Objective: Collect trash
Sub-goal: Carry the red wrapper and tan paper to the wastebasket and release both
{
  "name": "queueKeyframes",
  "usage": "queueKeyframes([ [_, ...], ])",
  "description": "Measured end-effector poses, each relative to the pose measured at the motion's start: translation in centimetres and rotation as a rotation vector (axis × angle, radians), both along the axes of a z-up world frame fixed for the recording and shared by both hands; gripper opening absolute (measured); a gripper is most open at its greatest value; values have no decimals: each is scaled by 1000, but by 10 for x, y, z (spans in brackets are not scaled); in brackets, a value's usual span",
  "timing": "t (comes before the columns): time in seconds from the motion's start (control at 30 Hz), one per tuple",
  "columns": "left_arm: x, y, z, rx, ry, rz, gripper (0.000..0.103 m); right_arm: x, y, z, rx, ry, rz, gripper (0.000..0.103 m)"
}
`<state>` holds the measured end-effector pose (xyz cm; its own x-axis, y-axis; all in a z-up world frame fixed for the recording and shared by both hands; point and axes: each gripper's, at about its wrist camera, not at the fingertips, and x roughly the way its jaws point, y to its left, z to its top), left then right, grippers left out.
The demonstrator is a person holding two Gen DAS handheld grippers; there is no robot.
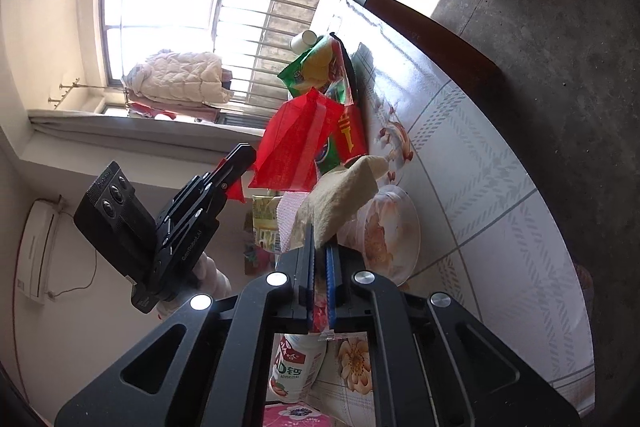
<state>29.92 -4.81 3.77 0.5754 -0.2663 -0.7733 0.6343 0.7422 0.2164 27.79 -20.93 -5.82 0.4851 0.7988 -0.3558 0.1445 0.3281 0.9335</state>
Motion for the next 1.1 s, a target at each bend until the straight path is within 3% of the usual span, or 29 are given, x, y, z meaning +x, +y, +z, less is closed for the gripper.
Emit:
queueKeyframes([
  [0.2,-32,-8,46,-90,-51,-12,0,-17,-19,28,20,-76,-44,5],
  [0.37,-66,-41,74,-156,-81,-78,0,-51,-55,44,-3,-112,-129,5],
  [0.57,-88,-116,78,-259,14,-182,0,-122,-136,48,-58,-96,-322,5],
  [0.83,-96,-262,19,-240,267,-280,0,-224,-247,19,-176,41,-621,5],
  [0.93,-88,-311,-19,-211,371,-276,1,-240,-273,-4,-184,100,-680,5],
  [1.1,-75,-377,-86,-132,472,-253,1,-237,-304,-49,-200,184,-726,5],
])
